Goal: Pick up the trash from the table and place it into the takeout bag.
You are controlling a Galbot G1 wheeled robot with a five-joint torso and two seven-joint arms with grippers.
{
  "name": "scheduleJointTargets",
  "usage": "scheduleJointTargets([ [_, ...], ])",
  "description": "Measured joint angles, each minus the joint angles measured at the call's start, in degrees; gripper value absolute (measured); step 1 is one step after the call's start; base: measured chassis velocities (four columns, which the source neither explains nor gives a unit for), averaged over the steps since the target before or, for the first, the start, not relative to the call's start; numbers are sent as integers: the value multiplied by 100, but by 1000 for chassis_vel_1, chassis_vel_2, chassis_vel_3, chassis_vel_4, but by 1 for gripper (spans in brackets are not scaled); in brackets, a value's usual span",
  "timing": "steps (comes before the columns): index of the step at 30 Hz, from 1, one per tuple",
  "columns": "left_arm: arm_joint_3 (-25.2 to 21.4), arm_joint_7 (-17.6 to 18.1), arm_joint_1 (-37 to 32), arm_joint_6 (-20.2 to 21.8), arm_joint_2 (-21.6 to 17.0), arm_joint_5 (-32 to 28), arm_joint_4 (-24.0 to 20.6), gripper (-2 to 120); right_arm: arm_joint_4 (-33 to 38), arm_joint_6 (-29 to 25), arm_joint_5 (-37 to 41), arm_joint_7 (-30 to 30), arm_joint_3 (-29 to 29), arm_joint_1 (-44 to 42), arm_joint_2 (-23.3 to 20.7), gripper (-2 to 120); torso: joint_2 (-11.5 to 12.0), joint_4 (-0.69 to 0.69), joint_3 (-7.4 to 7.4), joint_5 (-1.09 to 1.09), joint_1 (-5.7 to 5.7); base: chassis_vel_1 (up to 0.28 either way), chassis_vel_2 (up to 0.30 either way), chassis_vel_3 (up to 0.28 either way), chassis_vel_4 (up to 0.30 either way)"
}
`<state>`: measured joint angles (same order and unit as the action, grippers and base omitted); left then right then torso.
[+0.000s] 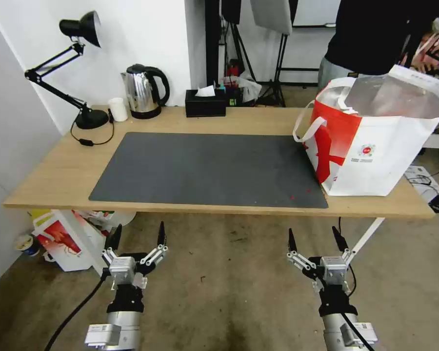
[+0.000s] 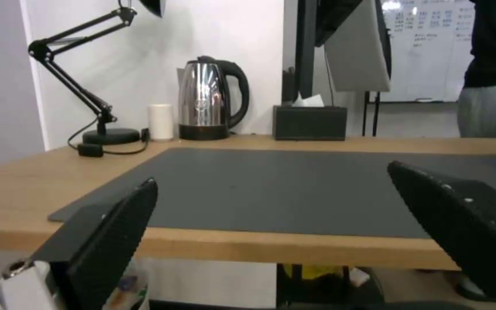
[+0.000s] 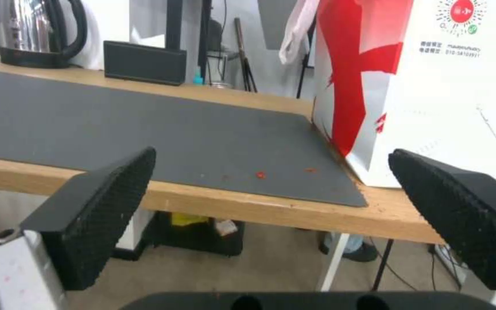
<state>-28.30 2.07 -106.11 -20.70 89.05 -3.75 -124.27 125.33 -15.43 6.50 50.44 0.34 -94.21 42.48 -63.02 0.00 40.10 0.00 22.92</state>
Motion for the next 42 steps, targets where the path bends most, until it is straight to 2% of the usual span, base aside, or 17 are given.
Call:
scheduleJointTargets([
  [26,-217,-35,-24,273,-37,272,-153,100,0,0,0,0,0,0,0,100,0,0,0,0,0,0,0,0,0],
  [42,-344,-50,-8,366,-123,196,-280,100,0,0,0,0,0,0,0,100,0,0,0,0,0,0,0,0,0],
])
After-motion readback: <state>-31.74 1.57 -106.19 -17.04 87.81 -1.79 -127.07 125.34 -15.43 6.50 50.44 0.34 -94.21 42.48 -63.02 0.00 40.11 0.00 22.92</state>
